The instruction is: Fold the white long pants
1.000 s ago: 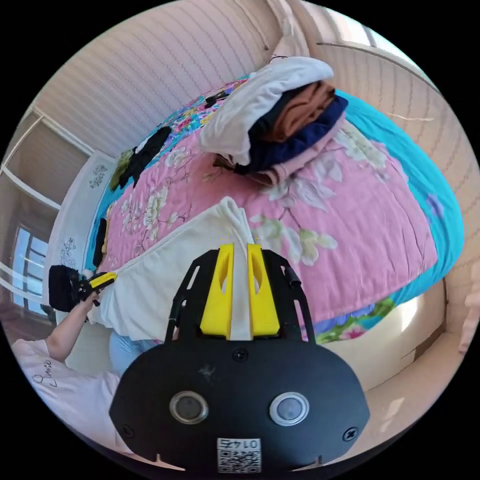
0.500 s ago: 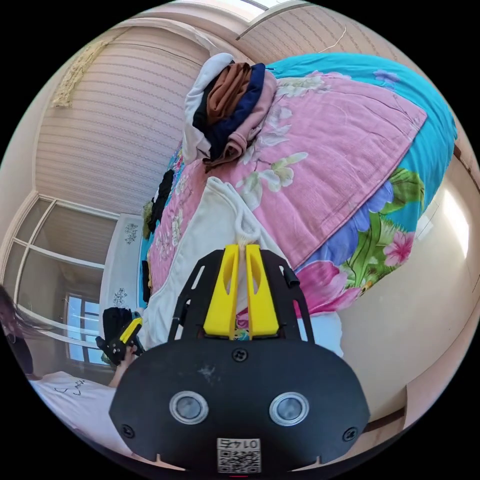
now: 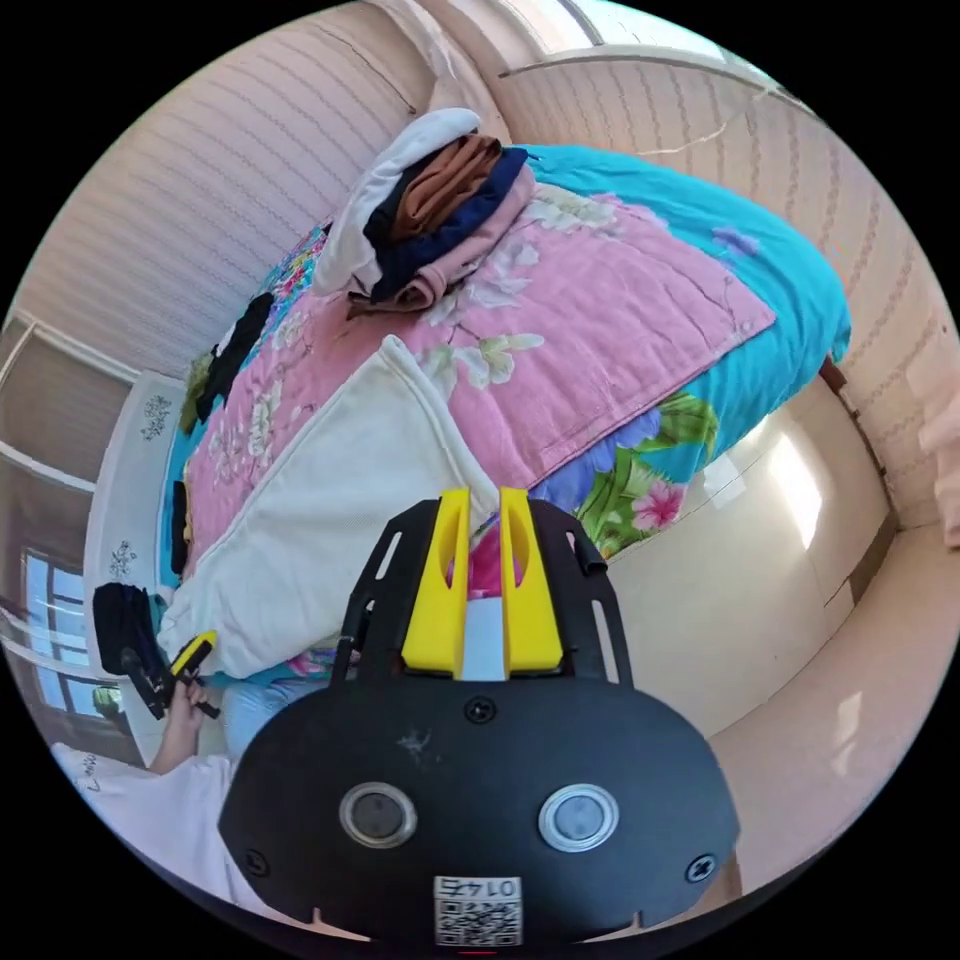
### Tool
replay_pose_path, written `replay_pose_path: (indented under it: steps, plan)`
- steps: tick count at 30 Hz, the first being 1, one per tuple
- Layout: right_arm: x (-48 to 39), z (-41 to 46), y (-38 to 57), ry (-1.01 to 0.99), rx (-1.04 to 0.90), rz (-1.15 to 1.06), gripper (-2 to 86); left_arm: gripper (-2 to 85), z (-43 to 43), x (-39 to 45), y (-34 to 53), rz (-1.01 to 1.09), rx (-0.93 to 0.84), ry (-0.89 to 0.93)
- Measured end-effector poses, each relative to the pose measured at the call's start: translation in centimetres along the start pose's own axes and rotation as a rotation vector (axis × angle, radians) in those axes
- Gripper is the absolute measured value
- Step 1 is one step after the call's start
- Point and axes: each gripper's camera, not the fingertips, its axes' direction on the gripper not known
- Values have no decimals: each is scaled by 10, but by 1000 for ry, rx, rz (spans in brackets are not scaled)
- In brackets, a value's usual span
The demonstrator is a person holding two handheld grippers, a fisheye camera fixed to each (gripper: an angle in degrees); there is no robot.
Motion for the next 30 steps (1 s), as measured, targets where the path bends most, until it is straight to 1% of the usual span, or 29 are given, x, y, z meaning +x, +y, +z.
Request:
replay_pose_path:
  steps: [1, 2, 3, 4, 5, 7, 8, 10, 11, 12, 13, 14, 16, 17, 19, 22, 23, 24, 26, 28, 30]
  plan:
    - [-35, -4, -10, -4, -7, -104, 54, -4, -8, -16, 5, -40, 16, -39]
    - [-55, -5, -15, -17, -16, -162, 54, -1, -24, -48, 17, -116, 39, -128]
    - [-99, -3, -26, -52, -44, -282, 55, 1, -31, -64, 23, -148, 48, -175]
    - [-150, 3, -36, -95, -83, -414, 59, 7, -43, -95, 35, -200, 59, -266]
    - [-178, 6, -40, -119, -102, -485, 61, 15, -53, -124, 47, -242, 55, -343]
    - [-300, 23, -45, -219, -173, -767, 73, 40, -64, -163, 61, -298, 42, -425]
    - [-332, 28, -44, -247, -191, -839, 75, 48, -69, -184, 69, -324, 37, -460]
    - [-459, 45, -31, -353, -295, -1094, 83, 59, -74, -210, 78, -350, 46, -456]
    - [-489, 48, -25, -377, -317, -1153, 86, 67, -74, -223, 82, -366, 52, -420]
    - [-545, 52, -15, -405, -352, -1254, 91, 76, -74, -234, 85, -377, 62, -377]
    - [-598, 57, -3, -410, -379, -1344, 95, 78, -73, -238, 86, -382, 68, -353]
    - [-622, 59, 3, -402, -390, -1382, 97, 82, -70, -245, 88, -379, 80, -320]
    - [-708, 71, 25, -350, -429, -1505, 99, 85, -64, -249, 91, -353, 102, -294]
    - [-727, 75, 29, -329, -443, -1525, 99, 90, -58, -252, 92, -340, 103, -288]
    - [-786, 96, 45, -224, -509, -1546, 100, 91, -44, -257, 93, -327, 78, -284]
    - [-833, 117, 57, -86, -534, -1539, 95, 66, -17, -273, 98, -371, -11, -225]
    - [-841, 115, 57, -81, -524, -1536, 92, 42, -9, -277, 100, -356, -25, -159]
    - [-857, 111, 54, -73, -529, -1525, 77, 16, -6, -279, 102, -361, -3, -140]
    - [-878, 100, 46, -94, -532, -1522, 51, -2, -6, -280, 102, -338, 1, -173]
    - [-903, 78, 28, -173, -528, -1496, 31, -7, -10, -281, 99, -319, 3, -209]
    - [-922, 58, 12, -230, -502, -1480, 25, -9, -26, -282, 94, -297, 67, -256]
